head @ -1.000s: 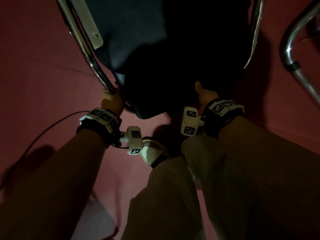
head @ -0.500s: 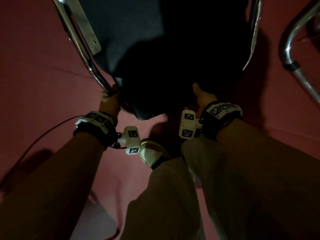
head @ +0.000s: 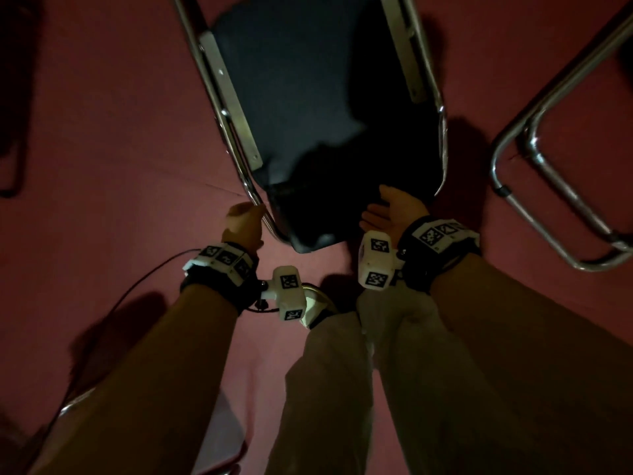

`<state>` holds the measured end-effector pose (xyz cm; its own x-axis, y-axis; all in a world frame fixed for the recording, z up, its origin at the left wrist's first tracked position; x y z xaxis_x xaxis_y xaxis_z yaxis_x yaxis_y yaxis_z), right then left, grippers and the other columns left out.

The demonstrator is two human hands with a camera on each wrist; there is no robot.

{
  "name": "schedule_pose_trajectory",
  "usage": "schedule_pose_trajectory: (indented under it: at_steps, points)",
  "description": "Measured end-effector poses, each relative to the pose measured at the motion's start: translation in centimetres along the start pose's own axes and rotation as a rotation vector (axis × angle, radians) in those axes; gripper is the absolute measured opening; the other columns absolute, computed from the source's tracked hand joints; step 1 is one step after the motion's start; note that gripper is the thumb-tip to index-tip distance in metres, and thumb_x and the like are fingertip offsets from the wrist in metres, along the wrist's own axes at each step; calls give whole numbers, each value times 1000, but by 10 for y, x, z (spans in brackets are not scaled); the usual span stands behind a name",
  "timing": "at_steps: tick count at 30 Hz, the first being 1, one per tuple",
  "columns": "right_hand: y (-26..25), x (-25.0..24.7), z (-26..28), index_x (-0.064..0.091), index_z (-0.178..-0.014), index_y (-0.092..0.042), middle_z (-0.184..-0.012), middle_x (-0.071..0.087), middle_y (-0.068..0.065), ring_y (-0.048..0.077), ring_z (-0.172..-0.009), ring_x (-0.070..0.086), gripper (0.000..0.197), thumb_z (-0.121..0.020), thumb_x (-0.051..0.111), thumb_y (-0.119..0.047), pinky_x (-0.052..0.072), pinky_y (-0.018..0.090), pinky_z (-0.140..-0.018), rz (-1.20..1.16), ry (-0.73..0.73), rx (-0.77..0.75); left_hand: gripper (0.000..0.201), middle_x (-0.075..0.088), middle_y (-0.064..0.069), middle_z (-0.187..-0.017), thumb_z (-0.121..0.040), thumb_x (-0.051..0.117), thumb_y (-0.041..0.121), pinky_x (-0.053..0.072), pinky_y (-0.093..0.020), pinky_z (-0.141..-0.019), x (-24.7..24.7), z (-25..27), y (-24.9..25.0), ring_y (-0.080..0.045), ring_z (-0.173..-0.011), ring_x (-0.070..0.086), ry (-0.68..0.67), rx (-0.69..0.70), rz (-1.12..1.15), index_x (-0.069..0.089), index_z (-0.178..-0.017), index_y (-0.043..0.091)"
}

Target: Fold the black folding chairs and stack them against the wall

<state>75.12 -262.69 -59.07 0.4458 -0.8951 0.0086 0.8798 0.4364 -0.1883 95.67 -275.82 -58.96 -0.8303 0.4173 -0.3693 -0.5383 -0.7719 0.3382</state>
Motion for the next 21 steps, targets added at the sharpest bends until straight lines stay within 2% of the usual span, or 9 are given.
schedule_pose_trajectory:
  at_steps: [2,5,8,10,12,14,17,19,21]
  points:
    - [-22,8,34,42,-143,-8,-136,48,18,33,-125,50,47,-101,52,-26,46,46,-103,-30,-14,4,23,57,-9,-115,-100,57,25,47,-41,-87,-8,29,24,-27,-104,52,20,10,46,55,-122,16]
    - [-60,22,107,42,-142,-7,-127,48,17,32,-116,53,46,-101,52,-25,46,44,-101,-31,-92,-48,37,59,-6,-117,-99,58,26,46,-36,-80,-32,92,66,-25,-102,54,49,59,120,54,-134,13]
    - [-92,30,179,43,-141,-7,-135,49,19,31,-109,56,45,-102,51,-27,45,43,-102,2,-172,-79,29,60,1,-100,-99,58,24,45,-38,-85,-60,158,103,-24,-102,55,70,75,238,55,-127,17]
    - [-111,35,232,41,-143,-8,-147,42,22,37,-125,52,46,-102,49,-28,43,43,-105,21,-216,-95,21,58,5,-95,-99,57,21,44,-41,-91,-84,211,124,-22,-105,54,95,82,334,52,-119,22]
    - [-130,43,283,36,-147,-8,-149,40,21,38,-134,44,50,-103,47,-28,44,43,-100,41,-263,-116,22,59,4,-100,-99,57,19,42,-44,-97,-110,262,145,-22,-108,54,127,109,406,52,-120,20]
    - [-147,50,333,39,-145,-7,-142,46,19,37,-131,46,49,-102,50,-28,43,44,-100,52,-316,-126,33,61,-1,-115,-99,57,19,43,-46,-98,-137,313,162,-23,-113,56,159,146,486,52,-131,15]
    - [-167,65,404,52,-121,-14,-114,65,16,32,-116,56,25,-101,51,-30,42,43,-106,82,-399,-110,38,60,-4,-124,-100,55,21,43,-46,-96,-175,384,184,-24,-115,58,225,197,600,52,-137,12]
    - [-176,82,456,43,-137,-14,-115,60,15,32,-120,54,39,-102,48,-30,44,43,-100,94,-436,-116,29,62,-2,-114,-100,54,22,43,-43,-92,-203,429,200,-24,-111,58,267,245,677,55,-128,14]
    - [-184,100,510,35,-146,-11,-102,56,12,32,-120,53,48,-103,47,-29,45,43,-98,126,-479,-145,17,61,1,-102,-100,54,22,42,-41,-90,-228,475,214,-22,-103,57,289,292,750,56,-116,19]
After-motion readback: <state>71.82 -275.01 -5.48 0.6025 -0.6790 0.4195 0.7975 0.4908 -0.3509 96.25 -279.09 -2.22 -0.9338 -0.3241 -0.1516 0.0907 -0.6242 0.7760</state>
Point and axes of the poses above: each hand's wrist, its own z-axis away from the middle knuckle, its own x-axis out of the palm, y = z × x, the point moved 2 cm from there along -z, towards the middle knuckle
